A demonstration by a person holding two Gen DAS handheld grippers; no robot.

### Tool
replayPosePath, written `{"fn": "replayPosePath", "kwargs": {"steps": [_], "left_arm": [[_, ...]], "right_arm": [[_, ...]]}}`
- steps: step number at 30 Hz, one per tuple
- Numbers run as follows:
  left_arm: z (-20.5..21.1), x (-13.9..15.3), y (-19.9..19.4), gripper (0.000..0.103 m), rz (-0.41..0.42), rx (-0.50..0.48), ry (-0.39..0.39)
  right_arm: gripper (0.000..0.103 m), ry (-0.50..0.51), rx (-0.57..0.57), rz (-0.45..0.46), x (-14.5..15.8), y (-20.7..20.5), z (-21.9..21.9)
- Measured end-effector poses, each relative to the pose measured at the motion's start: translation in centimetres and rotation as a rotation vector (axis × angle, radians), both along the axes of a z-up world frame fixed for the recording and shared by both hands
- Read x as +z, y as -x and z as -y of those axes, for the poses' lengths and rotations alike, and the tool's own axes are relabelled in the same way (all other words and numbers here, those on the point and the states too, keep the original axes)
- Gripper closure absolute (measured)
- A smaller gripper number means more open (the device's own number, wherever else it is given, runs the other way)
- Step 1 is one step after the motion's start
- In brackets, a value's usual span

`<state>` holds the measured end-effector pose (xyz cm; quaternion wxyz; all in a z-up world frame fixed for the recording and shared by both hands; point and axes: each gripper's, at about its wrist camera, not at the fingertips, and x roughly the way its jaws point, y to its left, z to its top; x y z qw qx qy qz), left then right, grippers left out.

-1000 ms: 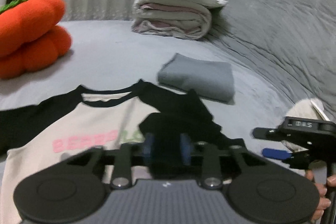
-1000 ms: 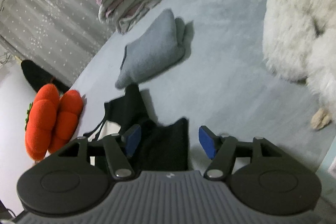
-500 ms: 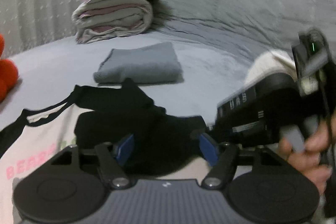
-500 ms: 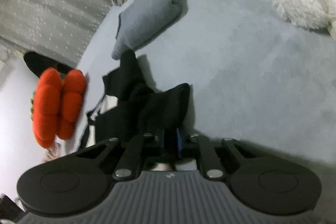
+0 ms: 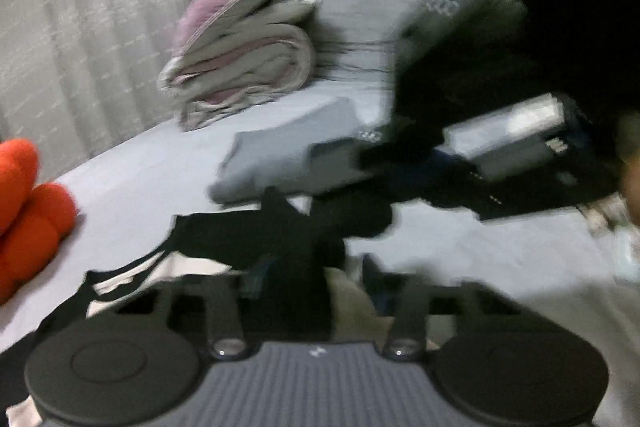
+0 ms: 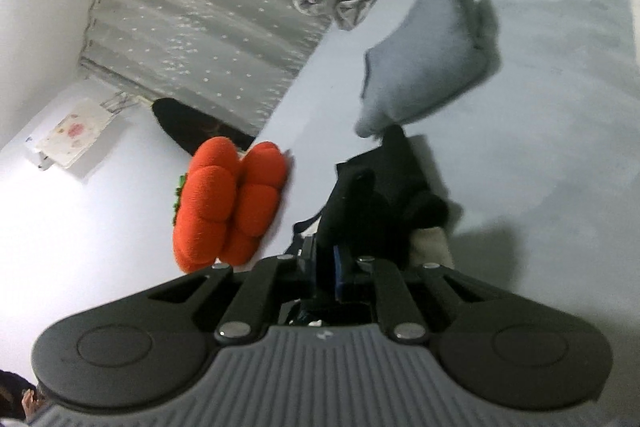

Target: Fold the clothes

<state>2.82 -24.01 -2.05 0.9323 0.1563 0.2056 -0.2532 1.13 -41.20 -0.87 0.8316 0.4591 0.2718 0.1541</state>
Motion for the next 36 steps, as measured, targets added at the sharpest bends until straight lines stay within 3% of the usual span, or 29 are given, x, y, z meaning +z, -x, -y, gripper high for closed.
{"fn": "replayPosePath", "kwargs": {"steps": [6,8,9,10,18,23,25,27,31,36], "left_arm": [[-5.4,2.1,-2.3,0.099,-0.061,0.181,0.16],[-8.1,2.5,-2.7,0.099,-0.082,0.233,0.218],[-9.6,2.7,-3.0,0.099,-0.092,0.254,0.246],[-11.0,2.8,-3.2,0.099,-0.101,0.273,0.275],[-21.5,1.5,-4.6,0.099,-0.206,0.421,0.52],[-24.7,-1.2,-4.5,0.098,-0.273,0.443,0.567],[-25.8,-2.8,-4.3,0.091,-0.326,0.416,0.593],[-26.7,-4.5,-3.6,0.068,-0.361,0.395,0.633],[-27.9,-5.6,-4.0,0.058,-0.427,0.391,0.74],[-28.2,-5.3,-5.9,0.055,-0.459,0.373,0.781]], "right_arm": [[0.084,0.03,-0.034,0.057,0.6,-0.7,-0.9],[0.071,0.027,-0.05,0.063,0.4,-0.9,-0.9],[0.053,0.028,-0.068,0.061,0.3,-0.9,-0.9],[0.047,0.03,-0.077,0.057,0.2,-1.0,-0.9],[0.047,0.012,-0.067,-0.004,-1.4,-2.2,-1.9],[0.047,0.035,-0.035,-0.043,-2.5,-3.4,-3.5],[0.047,0.041,-0.023,-0.066,-3.2,-3.9,-4.1],[0.047,0.044,-0.013,-0.092,-4.0,-4.4,-4.5],[0.047,0.043,0.002,-0.138,-5.6,-5.0,-5.1],[0.047,0.007,-0.026,-0.114,-6.2,-5.3,-5.3]]}}
